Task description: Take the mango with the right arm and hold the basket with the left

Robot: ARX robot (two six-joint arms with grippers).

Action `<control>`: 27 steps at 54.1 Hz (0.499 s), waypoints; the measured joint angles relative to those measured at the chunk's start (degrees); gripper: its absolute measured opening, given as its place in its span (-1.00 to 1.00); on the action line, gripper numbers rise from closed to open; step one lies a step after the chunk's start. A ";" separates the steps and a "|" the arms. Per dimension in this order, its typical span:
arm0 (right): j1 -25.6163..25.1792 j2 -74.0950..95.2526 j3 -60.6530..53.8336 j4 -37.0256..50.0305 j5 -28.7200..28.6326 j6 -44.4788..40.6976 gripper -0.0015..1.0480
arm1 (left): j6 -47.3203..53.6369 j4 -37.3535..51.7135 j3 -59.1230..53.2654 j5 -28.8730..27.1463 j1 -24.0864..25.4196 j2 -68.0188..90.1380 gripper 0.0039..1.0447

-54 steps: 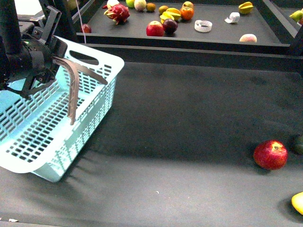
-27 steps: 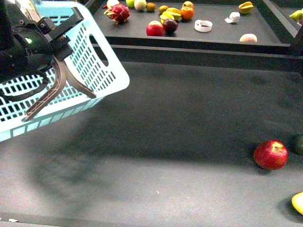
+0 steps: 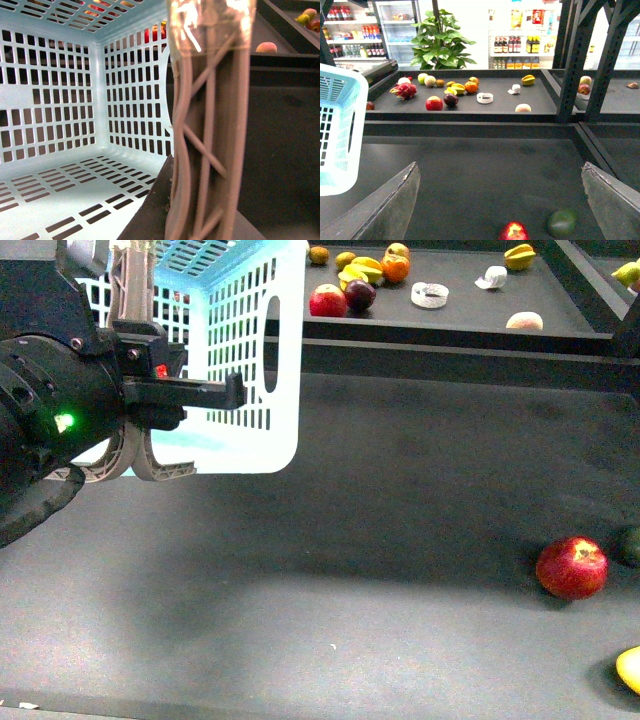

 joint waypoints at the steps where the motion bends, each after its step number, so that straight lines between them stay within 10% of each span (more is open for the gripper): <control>1: 0.00 0.00 0.00 0.00 0.00 0.02 0.84 | 0.52 0.33 -0.20 0.00 -0.15 -0.04 -0.90; 27: 0.00 0.00 0.00 0.00 0.00 0.00 0.84 | 4.33 6.45 -3.72 -0.63 -1.79 -0.39 -0.90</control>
